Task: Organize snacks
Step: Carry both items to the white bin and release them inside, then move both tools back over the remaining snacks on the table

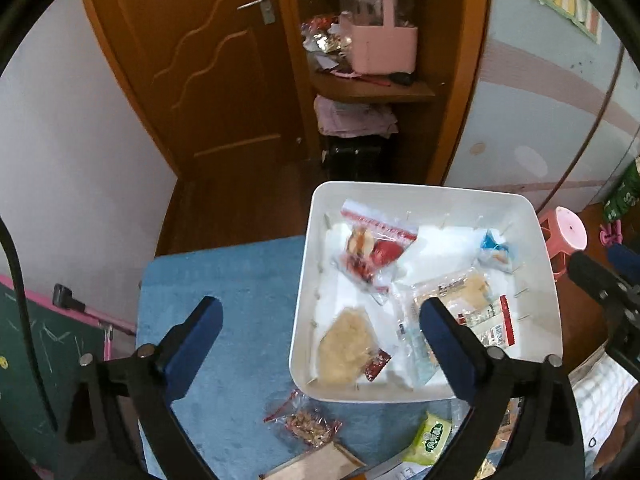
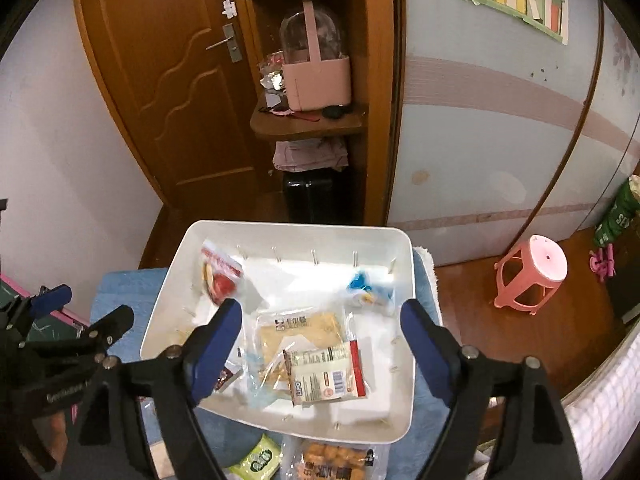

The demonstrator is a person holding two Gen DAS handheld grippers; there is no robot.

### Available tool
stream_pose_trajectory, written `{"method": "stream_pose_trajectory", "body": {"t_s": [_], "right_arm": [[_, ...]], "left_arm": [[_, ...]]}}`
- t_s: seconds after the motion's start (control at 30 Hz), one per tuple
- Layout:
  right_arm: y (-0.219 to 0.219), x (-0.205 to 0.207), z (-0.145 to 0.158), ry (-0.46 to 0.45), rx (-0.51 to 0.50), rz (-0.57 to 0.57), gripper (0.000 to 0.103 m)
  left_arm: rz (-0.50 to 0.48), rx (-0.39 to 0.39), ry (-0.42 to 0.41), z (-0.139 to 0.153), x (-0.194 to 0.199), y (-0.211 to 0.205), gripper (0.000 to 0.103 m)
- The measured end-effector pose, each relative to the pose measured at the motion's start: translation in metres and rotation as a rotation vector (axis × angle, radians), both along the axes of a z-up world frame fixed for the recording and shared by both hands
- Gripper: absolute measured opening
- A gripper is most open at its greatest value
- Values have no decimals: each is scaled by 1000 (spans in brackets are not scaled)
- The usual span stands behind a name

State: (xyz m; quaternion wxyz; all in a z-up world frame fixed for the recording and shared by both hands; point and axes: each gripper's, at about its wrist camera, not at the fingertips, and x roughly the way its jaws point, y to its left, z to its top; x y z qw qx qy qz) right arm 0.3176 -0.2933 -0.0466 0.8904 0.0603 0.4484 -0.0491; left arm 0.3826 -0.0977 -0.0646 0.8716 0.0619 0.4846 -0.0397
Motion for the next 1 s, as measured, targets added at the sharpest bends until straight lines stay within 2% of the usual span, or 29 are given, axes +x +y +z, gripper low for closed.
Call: {"method": "stream_pose_trajectory", "body": {"t_s": [0.3, 0.63, 0.8, 1.0], "right_arm": [[0, -24, 14, -8, 26, 22, 82], [13, -72, 52, -58, -5, 29, 82], [19, -100, 69, -87, -2, 31, 82], [36, -133, 76, -103, -19, 69, 82]], "left_arm": [[32, -20, -4, 11, -28, 29, 102], [-4, 16, -75, 55, -86, 53, 102], [-19, 0, -112, 79, -117, 69, 102], [-51, -36, -136, 92, -151, 84, 102]]}}
